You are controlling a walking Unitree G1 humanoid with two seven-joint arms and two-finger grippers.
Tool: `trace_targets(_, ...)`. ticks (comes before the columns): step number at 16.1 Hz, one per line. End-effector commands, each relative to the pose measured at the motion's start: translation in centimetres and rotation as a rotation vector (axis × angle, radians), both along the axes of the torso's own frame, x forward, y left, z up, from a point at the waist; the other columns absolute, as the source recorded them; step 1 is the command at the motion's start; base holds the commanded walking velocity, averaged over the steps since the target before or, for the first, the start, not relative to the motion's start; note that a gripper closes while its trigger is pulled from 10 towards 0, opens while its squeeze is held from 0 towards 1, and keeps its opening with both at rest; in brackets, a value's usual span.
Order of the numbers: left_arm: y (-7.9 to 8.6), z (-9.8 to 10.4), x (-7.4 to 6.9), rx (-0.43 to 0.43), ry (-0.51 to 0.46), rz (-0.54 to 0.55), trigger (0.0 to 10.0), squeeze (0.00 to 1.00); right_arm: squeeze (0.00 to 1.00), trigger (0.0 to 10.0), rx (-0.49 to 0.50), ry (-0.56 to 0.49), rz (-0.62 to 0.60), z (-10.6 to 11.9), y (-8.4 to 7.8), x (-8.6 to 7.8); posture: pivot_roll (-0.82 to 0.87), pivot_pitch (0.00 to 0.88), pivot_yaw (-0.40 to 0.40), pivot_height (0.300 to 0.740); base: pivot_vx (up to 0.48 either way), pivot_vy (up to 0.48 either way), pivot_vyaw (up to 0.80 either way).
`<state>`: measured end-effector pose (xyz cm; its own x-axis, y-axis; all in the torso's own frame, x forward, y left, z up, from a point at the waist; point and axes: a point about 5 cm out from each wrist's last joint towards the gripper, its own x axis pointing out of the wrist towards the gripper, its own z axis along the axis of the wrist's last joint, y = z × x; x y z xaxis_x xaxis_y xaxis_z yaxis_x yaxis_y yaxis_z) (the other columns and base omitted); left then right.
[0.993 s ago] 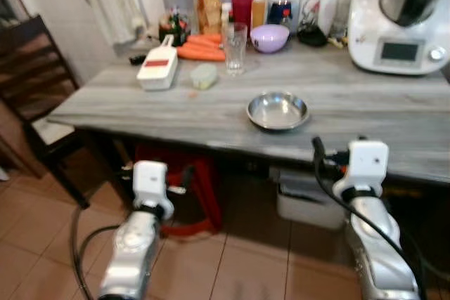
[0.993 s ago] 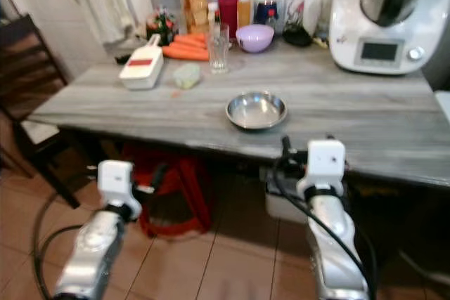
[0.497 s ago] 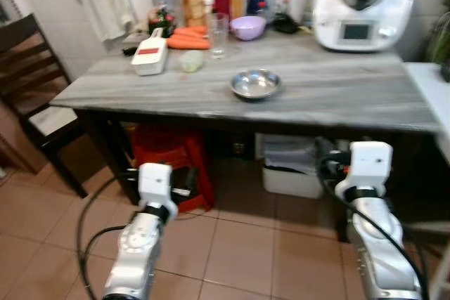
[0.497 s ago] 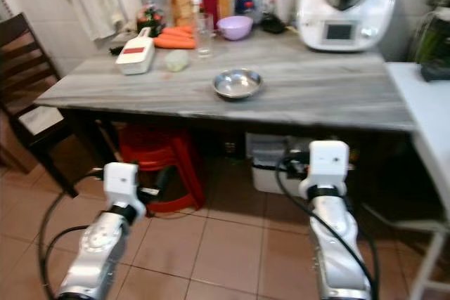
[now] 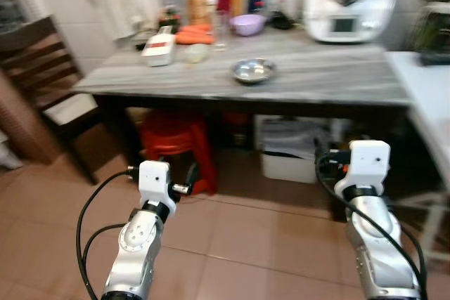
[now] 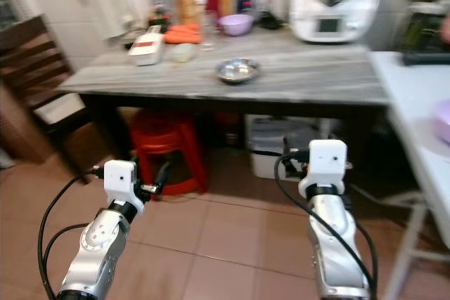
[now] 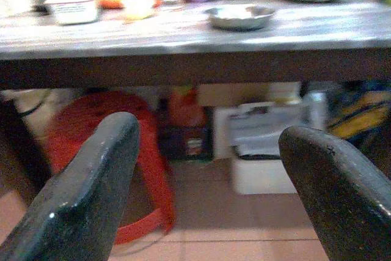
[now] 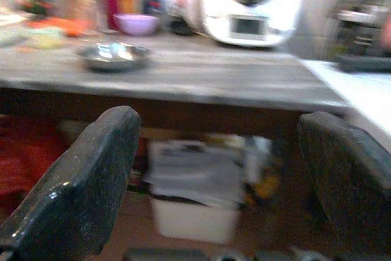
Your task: Setting the table
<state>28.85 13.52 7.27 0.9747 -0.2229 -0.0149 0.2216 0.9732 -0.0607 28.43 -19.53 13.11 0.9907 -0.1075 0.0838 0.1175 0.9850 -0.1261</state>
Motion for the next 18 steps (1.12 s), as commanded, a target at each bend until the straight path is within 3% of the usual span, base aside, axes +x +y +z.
trace_targets(1, 0.91, 0.02, 0.15, 0.004, 0.003, 0.016, 10.0, 0.00, 0.00, 10.0, 0.008, -0.008, 0.024, 0.28, 0.71, 0.22, -0.16, 0.000, 0.073, 0.740, 0.000, 0.000, 0.00)
trace_targets(4, 0.73, 0.15, 0.18, -0.005, -0.002, 0.008, 10.0, 0.00, 0.00, 10.0, 0.005, -0.008, 0.030, 0.34, 0.76, 0.26, -0.16, 0.000, 0.069, 0.740, 0.000, -0.172, 0.00)
trace_targets(18, -0.05, -0.09, 0.26, -0.018, -0.001, -0.026, 10.0, 0.00, 0.00, 10.0, -0.001, -0.008, 0.034, 0.24, 0.93, 0.20, -0.17, 0.000, 0.076, 0.740, 0.000, -0.480, 0.00)
